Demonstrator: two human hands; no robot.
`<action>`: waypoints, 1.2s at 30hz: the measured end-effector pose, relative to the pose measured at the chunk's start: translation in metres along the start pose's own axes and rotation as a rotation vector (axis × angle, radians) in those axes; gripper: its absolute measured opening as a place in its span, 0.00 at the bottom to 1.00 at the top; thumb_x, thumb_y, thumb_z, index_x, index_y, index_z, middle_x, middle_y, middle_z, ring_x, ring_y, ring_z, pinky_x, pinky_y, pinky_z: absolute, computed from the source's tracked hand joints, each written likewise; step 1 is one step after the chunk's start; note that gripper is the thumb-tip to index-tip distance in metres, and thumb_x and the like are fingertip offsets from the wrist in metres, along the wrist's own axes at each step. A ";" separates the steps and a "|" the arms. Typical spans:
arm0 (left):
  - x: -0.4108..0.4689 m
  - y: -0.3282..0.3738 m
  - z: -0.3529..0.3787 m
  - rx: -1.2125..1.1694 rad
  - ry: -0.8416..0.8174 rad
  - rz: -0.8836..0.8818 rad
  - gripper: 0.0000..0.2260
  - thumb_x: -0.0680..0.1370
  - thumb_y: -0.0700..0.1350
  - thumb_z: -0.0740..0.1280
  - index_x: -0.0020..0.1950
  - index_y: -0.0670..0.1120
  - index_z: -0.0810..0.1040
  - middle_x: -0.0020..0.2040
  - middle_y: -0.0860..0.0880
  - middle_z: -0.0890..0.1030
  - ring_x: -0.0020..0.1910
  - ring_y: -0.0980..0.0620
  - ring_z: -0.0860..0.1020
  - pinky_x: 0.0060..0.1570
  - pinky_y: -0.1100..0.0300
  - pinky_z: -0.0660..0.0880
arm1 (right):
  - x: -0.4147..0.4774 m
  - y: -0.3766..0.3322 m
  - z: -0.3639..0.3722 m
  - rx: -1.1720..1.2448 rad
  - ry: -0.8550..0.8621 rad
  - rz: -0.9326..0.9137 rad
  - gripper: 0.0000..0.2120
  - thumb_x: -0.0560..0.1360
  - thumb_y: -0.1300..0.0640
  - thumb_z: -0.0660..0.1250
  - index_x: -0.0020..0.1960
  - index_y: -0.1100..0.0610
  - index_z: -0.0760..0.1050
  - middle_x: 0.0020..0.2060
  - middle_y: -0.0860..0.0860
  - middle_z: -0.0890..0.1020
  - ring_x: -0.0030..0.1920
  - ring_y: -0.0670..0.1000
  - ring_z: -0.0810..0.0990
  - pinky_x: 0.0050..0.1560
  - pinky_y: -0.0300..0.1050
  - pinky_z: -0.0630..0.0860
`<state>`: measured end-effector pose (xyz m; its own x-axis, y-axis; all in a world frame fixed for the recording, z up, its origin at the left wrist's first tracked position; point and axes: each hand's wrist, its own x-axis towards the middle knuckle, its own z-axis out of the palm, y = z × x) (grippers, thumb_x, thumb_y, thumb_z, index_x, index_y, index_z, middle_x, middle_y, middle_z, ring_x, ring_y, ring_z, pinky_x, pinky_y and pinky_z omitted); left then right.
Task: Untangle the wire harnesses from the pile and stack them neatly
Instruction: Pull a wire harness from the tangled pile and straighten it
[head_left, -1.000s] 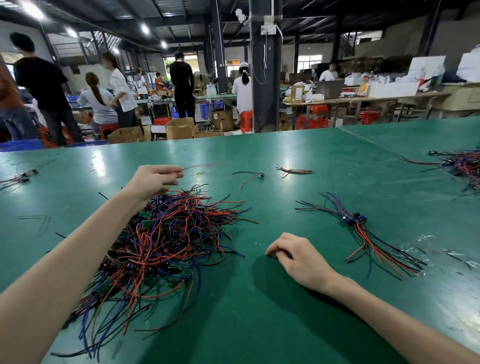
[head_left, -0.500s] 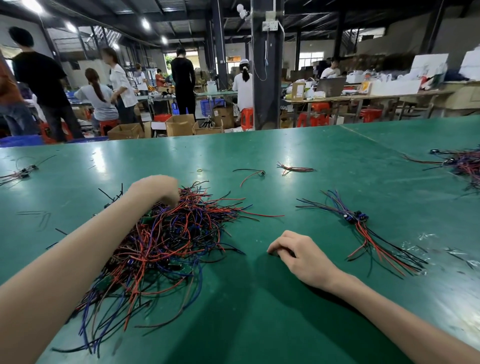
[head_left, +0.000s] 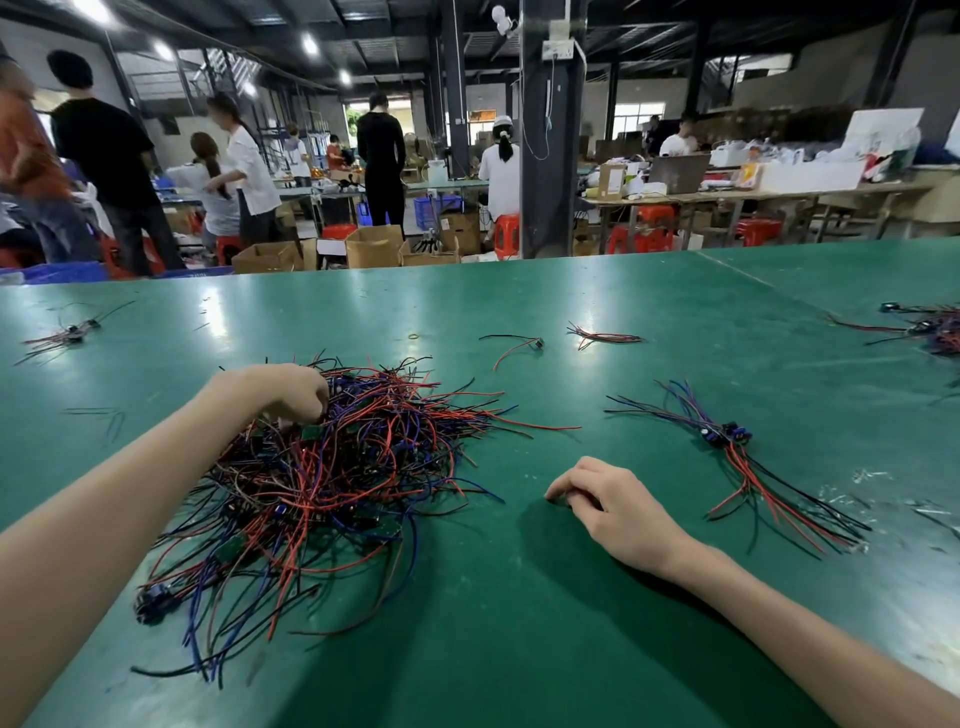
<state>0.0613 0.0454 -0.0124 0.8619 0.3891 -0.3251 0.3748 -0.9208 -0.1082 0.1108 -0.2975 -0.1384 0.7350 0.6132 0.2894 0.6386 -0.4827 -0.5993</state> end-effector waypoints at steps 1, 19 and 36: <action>-0.001 0.000 0.000 0.023 0.006 0.024 0.16 0.75 0.34 0.58 0.60 0.40 0.76 0.48 0.42 0.79 0.41 0.47 0.77 0.37 0.59 0.75 | 0.000 0.000 0.000 -0.002 0.001 0.002 0.12 0.77 0.66 0.61 0.48 0.56 0.82 0.42 0.49 0.77 0.37 0.39 0.72 0.41 0.29 0.65; -0.061 0.043 -0.054 -0.945 0.701 0.470 0.04 0.78 0.41 0.65 0.47 0.45 0.79 0.43 0.50 0.80 0.41 0.61 0.77 0.42 0.71 0.72 | 0.000 0.001 -0.001 -0.001 0.001 -0.031 0.11 0.76 0.67 0.62 0.48 0.57 0.82 0.42 0.50 0.77 0.40 0.44 0.74 0.45 0.34 0.68; -0.063 0.184 0.092 -1.811 -0.191 0.381 0.04 0.77 0.40 0.65 0.43 0.43 0.76 0.33 0.50 0.77 0.24 0.58 0.70 0.19 0.68 0.66 | 0.003 -0.025 -0.011 0.855 0.161 0.086 0.06 0.74 0.67 0.67 0.46 0.58 0.81 0.32 0.48 0.83 0.32 0.42 0.77 0.34 0.34 0.74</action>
<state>0.0445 -0.1513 -0.0982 0.9794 0.0686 -0.1897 0.1671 0.2515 0.9533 0.0995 -0.2906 -0.1146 0.8373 0.4692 0.2808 0.2370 0.1513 -0.9596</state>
